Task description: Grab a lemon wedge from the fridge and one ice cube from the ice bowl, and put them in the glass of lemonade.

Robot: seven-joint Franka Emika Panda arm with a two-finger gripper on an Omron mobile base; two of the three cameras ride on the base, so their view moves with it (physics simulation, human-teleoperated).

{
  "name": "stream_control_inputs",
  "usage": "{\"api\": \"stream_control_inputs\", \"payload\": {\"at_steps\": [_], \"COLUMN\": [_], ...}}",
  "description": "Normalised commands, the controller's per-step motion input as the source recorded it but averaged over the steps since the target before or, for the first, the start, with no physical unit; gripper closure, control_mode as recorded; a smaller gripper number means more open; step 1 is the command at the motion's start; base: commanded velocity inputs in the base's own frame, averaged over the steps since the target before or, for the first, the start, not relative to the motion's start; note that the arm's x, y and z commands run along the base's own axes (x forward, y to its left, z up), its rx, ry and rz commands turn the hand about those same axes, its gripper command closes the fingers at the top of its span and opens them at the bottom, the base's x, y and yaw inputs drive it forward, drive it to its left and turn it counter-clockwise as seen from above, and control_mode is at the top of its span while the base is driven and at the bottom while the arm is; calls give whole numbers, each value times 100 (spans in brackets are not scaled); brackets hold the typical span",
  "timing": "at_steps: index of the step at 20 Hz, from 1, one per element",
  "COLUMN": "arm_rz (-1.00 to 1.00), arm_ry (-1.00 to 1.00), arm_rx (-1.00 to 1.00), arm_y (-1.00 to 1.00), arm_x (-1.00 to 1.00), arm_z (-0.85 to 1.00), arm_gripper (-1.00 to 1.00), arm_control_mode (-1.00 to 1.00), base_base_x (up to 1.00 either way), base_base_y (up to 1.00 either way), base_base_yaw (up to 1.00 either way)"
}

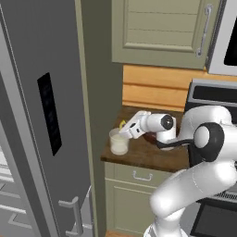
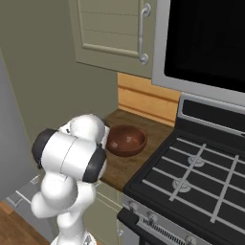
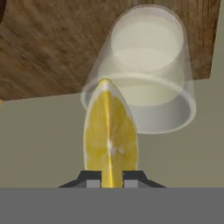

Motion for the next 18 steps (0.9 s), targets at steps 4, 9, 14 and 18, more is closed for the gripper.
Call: {"api": "stream_control_inputs", "payload": {"at_steps": [4, 9, 14, 18], "arm_rz": [0, 0, 5, 12], "arm_ry": [0, -2, -4, -12], "arm_rx": [-4, -1, 14, 23], "arm_y": [31, 16, -22, -24], "arm_x": [0, -1, -12, -18], "arm_z": [0, 0, 0, 0], "arm_gripper": [100, 100, 100, 100], "arm_control_mode": [-100, -100, -100, -100], "base_base_x": [0, 0, 0, 0], "base_base_y": [0, 0, 0, 0], "base_base_yaw": [0, 0, 0, 0]}}
